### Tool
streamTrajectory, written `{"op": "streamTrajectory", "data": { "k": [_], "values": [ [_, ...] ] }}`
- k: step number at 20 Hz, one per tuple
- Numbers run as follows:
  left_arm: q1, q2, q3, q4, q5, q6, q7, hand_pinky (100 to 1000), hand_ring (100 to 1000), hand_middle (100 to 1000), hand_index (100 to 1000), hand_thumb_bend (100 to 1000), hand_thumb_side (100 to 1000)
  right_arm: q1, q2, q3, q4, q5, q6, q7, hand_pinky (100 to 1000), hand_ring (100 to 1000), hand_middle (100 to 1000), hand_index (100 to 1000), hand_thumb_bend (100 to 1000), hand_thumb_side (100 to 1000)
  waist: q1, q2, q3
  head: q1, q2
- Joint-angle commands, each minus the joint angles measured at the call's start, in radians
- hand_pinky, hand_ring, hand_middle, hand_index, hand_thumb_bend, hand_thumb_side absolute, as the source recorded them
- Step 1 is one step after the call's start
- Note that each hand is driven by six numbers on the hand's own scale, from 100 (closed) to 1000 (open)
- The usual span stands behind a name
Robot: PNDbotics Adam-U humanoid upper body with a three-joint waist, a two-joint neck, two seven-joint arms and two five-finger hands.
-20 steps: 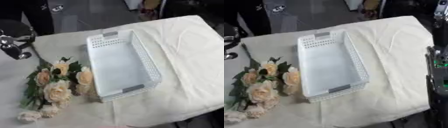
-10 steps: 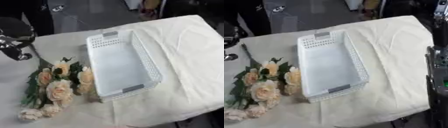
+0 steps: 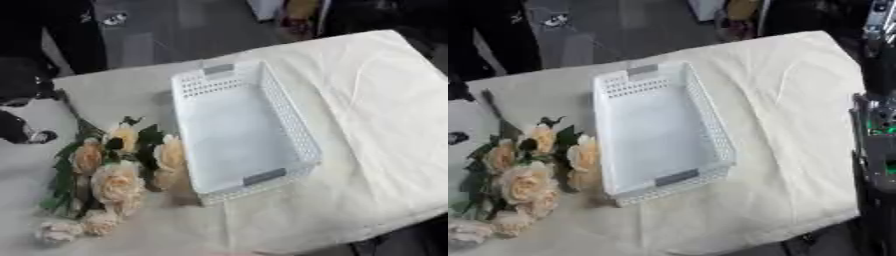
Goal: Pick up objects on the table and place them in the box.
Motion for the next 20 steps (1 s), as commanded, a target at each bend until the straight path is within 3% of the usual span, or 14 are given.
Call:
{"op": "streamTrajectory", "data": {
  "k": [1,9,20],
  "values": [
    [0.007,0.017,0.011,0.018,0.018,-0.039,-0.025,971,918,848,925,856,928,-0.011,-0.018,-0.003,-0.016,0.001,0.002,-0.001,623,785,749,876,100,663,-0.002,-0.008,-0.001,0.011,-0.002],
    [0.092,-0.029,-0.011,0.058,0.148,-0.021,0.071,891,864,808,872,867,913,-0.022,-0.011,-0.002,-0.016,-0.002,-0.002,0.001,623,785,750,877,100,677,-0.010,0.005,-0.009,0.012,-0.002],
    [0.100,-0.038,-0.060,-0.060,0.199,-0.058,0.167,884,866,816,868,862,897,-0.027,-0.009,-0.001,-0.016,-0.002,-0.004,0.002,623,785,750,877,100,659,-0.017,0.012,-0.009,0.002,-0.002]
  ]
}}
